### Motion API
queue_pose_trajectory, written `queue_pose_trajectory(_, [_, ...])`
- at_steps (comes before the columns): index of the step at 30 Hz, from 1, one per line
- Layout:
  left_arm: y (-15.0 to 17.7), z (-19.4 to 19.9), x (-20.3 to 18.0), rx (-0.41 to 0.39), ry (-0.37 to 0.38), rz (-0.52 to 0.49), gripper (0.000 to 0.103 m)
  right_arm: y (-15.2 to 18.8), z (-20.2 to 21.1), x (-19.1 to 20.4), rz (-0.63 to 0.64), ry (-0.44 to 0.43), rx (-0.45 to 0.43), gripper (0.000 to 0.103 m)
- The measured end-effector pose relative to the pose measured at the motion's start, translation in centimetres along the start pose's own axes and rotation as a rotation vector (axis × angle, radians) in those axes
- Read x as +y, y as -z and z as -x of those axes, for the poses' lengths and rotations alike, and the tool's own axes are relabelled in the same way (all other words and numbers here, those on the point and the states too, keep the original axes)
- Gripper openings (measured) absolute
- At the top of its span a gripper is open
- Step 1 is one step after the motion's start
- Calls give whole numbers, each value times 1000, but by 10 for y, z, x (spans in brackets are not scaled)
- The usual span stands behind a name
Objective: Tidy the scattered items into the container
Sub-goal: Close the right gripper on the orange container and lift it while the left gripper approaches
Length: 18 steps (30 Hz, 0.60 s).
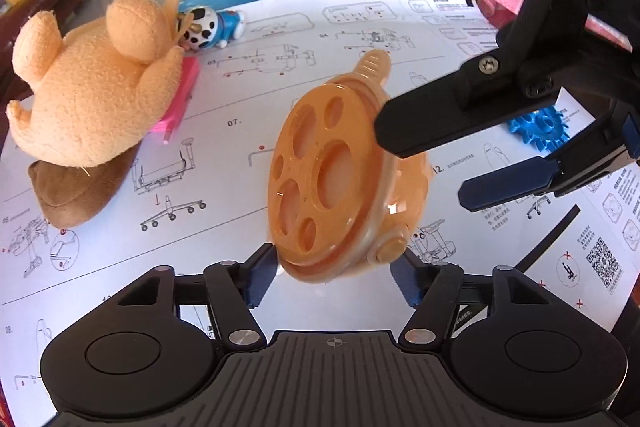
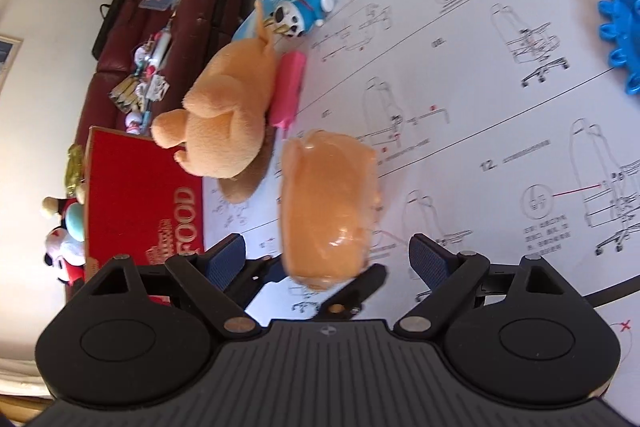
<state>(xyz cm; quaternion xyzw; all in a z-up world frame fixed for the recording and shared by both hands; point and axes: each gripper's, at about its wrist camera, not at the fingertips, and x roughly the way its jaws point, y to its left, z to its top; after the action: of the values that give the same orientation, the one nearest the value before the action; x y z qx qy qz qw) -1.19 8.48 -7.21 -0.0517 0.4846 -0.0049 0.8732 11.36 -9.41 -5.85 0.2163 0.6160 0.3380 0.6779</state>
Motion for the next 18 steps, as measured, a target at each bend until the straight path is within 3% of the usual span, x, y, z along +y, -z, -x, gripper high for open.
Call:
queue_pose_trajectory(2, [-1, -1, 1, 5, 7, 1, 58, -3, 0, 2, 2, 20, -11, 91])
queue_pose_trajectory(7, [0, -1, -1, 8, 8, 7, 58, -20, -13, 27, 122, 79, -69, 85])
queue_pose_trajectory(9, [-1, 0, 0, 7, 5, 19, 58, -25, -26, 33, 155, 123, -70, 57])
queue_pose_trajectory(14, [2, 12, -4, -30, -51, 10, 79, -23, -34, 34, 134, 143, -68, 56])
queue_pose_trajectory(18, [-1, 20, -21, -92, -122, -47, 84, -23, -37, 36, 105, 154, -40, 55])
